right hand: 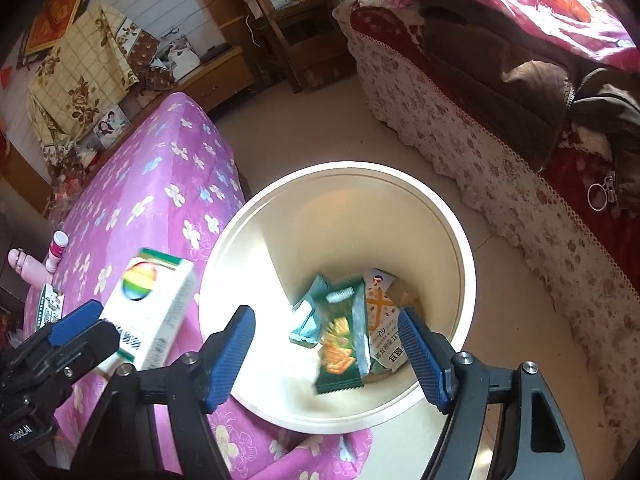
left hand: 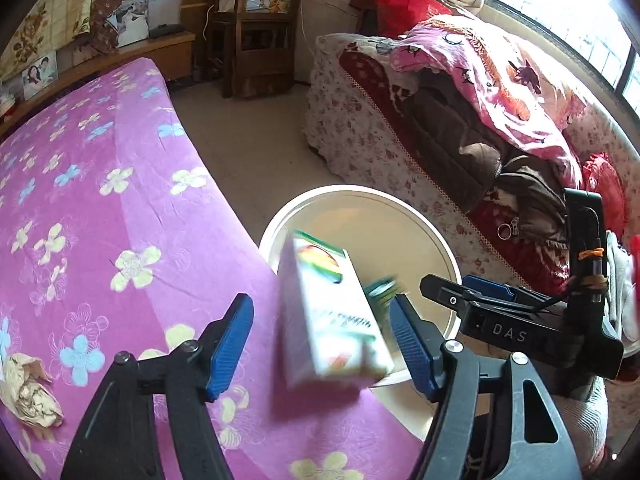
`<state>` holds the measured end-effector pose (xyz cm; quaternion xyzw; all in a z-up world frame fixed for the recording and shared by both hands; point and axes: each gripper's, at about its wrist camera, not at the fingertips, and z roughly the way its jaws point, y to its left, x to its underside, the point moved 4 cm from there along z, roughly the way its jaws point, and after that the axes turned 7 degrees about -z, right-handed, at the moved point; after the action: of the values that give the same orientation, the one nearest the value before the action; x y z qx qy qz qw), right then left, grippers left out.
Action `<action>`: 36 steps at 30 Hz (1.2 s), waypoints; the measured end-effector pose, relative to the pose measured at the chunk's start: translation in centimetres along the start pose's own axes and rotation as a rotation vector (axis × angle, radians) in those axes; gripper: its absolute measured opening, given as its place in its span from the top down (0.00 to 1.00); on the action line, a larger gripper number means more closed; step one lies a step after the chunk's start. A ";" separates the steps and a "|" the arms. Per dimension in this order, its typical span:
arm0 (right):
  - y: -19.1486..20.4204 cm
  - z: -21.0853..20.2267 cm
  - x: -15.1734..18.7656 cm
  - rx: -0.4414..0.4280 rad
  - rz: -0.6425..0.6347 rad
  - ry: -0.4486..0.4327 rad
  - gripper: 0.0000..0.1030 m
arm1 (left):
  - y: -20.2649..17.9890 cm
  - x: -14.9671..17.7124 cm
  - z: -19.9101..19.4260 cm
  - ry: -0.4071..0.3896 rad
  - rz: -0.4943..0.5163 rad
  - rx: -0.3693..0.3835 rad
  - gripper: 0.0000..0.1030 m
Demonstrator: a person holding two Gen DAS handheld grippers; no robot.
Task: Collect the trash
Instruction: 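Open both tools to drop the cracker packet and medicine box into the bin, then move both tools back over the remaining items on the bed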
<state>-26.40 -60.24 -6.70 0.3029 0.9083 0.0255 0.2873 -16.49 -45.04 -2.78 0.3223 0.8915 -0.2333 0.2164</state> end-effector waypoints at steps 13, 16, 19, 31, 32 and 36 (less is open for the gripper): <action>3.0 -0.6 0.3 -0.003 -0.069 -0.011 0.25 | 2.4 0.4 -2.2 -0.035 -0.009 -0.074 0.31; 4.0 -1.1 0.1 -0.001 -0.090 -0.023 0.25 | 3.1 0.5 -3.0 -0.048 -0.007 -0.101 0.31; 5.2 -1.7 -0.1 -0.001 -0.110 -0.039 0.25 | 4.0 0.5 -3.9 -0.064 -0.015 -0.117 0.31; 12.7 -3.2 -0.8 -0.063 -0.218 -0.072 0.25 | 10.6 1.3 -9.1 -0.112 -0.108 -0.202 0.31; 13.4 -3.2 -0.7 -0.072 -0.229 -0.072 0.25 | 11.4 1.4 -9.6 -0.114 -0.119 -0.212 0.31; 17.0 -2.8 -0.4 -0.111 -0.282 -0.063 0.25 | 14.9 1.8 -11.5 -0.129 -0.173 -0.252 0.31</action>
<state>-18.56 -46.26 -0.39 0.1566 0.9296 0.0255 0.3328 -10.34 -27.66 1.29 0.1991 0.9225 -0.1576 0.2908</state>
